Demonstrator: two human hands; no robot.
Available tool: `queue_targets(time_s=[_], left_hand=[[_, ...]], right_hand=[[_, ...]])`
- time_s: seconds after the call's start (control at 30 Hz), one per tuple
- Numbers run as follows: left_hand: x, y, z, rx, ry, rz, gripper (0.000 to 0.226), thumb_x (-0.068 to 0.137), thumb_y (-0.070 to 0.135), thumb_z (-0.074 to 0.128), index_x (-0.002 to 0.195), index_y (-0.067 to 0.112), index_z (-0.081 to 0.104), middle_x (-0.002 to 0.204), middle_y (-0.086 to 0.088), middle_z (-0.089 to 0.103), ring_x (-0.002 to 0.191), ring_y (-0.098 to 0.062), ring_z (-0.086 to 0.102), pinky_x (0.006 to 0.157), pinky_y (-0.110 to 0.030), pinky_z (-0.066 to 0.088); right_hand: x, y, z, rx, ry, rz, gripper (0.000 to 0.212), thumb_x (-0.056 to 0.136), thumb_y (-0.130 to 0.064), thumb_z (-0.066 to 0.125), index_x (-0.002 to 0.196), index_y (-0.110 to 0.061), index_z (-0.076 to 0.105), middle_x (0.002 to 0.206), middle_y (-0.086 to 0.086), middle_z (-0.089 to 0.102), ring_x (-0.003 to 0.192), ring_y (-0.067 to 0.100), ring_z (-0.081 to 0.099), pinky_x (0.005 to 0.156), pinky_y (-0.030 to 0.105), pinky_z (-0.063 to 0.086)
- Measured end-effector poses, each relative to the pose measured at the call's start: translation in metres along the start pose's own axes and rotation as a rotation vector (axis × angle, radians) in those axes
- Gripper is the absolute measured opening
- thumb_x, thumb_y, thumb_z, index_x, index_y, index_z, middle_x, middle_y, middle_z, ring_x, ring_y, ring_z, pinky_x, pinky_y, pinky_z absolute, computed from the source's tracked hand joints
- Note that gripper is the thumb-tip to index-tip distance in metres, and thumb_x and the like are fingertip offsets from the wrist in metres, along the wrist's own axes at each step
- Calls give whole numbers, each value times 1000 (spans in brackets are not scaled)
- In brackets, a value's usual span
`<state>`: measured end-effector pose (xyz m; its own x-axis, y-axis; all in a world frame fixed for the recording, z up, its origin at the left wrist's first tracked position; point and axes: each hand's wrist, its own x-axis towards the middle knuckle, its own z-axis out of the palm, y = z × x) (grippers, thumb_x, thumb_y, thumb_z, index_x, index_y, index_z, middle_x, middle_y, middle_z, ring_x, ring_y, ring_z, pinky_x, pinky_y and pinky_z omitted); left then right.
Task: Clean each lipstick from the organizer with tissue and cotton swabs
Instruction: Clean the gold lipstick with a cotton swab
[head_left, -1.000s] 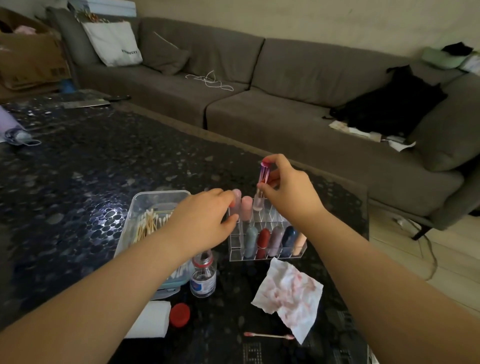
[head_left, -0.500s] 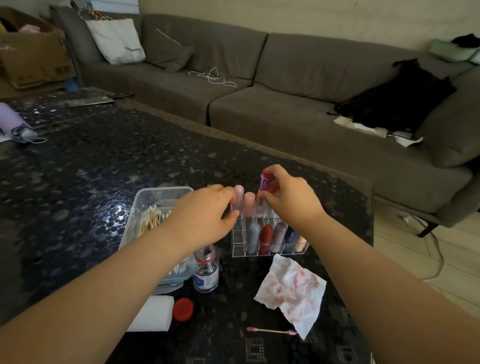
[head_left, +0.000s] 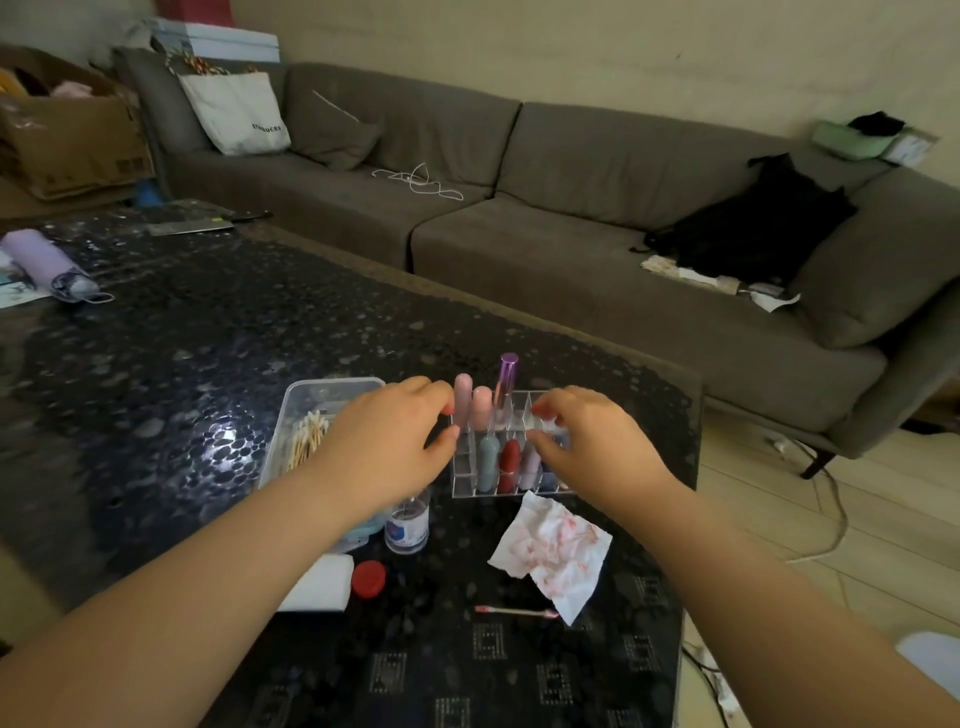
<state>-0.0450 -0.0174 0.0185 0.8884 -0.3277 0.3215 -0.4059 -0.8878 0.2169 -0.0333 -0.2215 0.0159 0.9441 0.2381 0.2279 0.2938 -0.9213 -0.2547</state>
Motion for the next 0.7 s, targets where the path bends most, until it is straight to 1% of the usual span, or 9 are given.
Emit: queue_targets(time_s=[0.1, 0.2, 0.27, 0.4, 0.47, 0.57, 0.7], left_hand=[[-25, 7, -1, -44, 57, -6, 21, 92, 34, 50, 106, 18, 57, 100, 2, 60, 87, -16, 58, 73, -34, 49], [-53, 14, 6, -95, 55, 0, 19, 91, 31, 53, 101, 16, 58, 95, 1, 60, 85, -17, 59, 72, -37, 50], [-71, 17, 14, -102, 39, 6, 17, 90, 31, 54, 100, 17, 58, 95, 3, 59, 84, -16, 58, 70, -35, 50], [-98, 17, 29, -125, 3, 3, 17, 89, 30, 57, 100, 18, 59, 94, 5, 59, 79, -14, 56, 64, -27, 43], [-106, 16, 35, -135, -17, -11, 19, 89, 32, 57, 103, 18, 59, 95, 6, 59, 79, -12, 56, 64, -24, 41], [-114, 13, 38, -138, -31, -37, 19, 89, 32, 58, 103, 19, 59, 94, 6, 59, 81, -15, 59, 62, -25, 42], [-118, 9, 35, -166, -20, -65, 18, 89, 32, 58, 103, 20, 59, 93, 8, 59, 81, -12, 59, 62, -24, 44]], right_hand=[[-29, -3, 5, 28, -81, -3, 24, 92, -34, 58, 112, -22, 61, 108, -4, 61, 90, 9, 58, 79, 21, 51], [-57, -3, 19, 3, -171, -14, 23, 92, -34, 58, 112, -22, 62, 107, -5, 62, 91, 10, 60, 79, 21, 51], [-72, -4, 26, 2, -227, -46, 22, 92, -33, 58, 111, -24, 63, 107, -8, 60, 97, 10, 58, 80, 19, 46], [-91, -10, 38, -42, -310, -124, 23, 93, -30, 56, 113, -24, 66, 111, -6, 58, 106, 12, 52, 90, 24, 45], [-96, -13, 43, -70, -333, -142, 23, 93, -28, 55, 112, -23, 68, 110, -4, 58, 105, 14, 52, 87, 28, 47], [-97, -15, 51, -131, -367, -137, 24, 93, -27, 54, 112, -21, 68, 108, -2, 57, 104, 15, 51, 83, 32, 51], [-95, -16, 59, -181, -401, -121, 24, 95, -26, 51, 111, -17, 67, 111, 1, 57, 105, 17, 50, 86, 34, 50]])
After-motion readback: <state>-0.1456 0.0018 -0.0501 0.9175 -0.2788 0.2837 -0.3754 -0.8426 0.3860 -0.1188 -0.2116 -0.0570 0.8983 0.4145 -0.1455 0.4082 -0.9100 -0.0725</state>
